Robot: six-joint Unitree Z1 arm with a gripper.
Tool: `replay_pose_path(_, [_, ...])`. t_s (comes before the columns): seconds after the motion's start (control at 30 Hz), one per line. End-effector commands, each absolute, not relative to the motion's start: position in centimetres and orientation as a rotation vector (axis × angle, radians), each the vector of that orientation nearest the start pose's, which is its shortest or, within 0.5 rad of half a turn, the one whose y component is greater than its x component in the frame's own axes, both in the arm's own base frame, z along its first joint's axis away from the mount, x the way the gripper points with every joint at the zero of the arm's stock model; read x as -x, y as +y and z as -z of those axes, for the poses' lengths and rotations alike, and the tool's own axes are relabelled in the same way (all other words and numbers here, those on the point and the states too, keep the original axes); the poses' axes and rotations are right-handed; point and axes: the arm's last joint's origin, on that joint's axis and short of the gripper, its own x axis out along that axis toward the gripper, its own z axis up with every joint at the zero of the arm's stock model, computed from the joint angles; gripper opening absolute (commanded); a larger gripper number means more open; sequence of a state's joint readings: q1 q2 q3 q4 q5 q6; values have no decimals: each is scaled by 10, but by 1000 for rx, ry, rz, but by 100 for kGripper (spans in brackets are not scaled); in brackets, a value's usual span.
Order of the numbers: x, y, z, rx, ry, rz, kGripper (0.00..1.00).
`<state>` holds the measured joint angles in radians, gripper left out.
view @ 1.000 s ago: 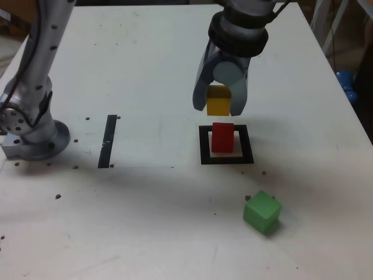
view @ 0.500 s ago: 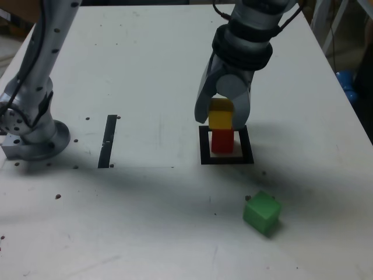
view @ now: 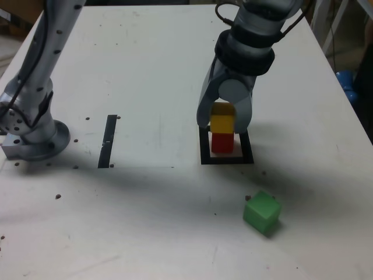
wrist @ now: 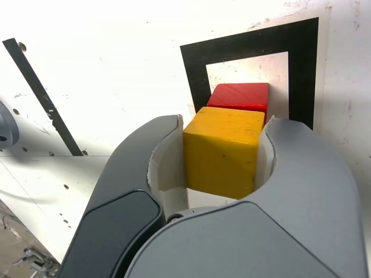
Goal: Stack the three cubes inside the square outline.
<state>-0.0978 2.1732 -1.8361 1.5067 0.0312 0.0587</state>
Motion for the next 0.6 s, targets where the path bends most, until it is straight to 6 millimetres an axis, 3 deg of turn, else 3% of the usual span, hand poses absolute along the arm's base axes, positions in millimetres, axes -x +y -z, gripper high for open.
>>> replay_pose_path(0.0, [-391,-38,-255,-162,1841,106,62])
replay_pose_path(0.1, [-392,-38,-253,-164,1842,111,91])
replay_pose_path(0.17, [-392,-38,-252,-165,1843,112,99])
replay_pose_path(0.57, [-386,-37,-260,-179,1832,102,100])
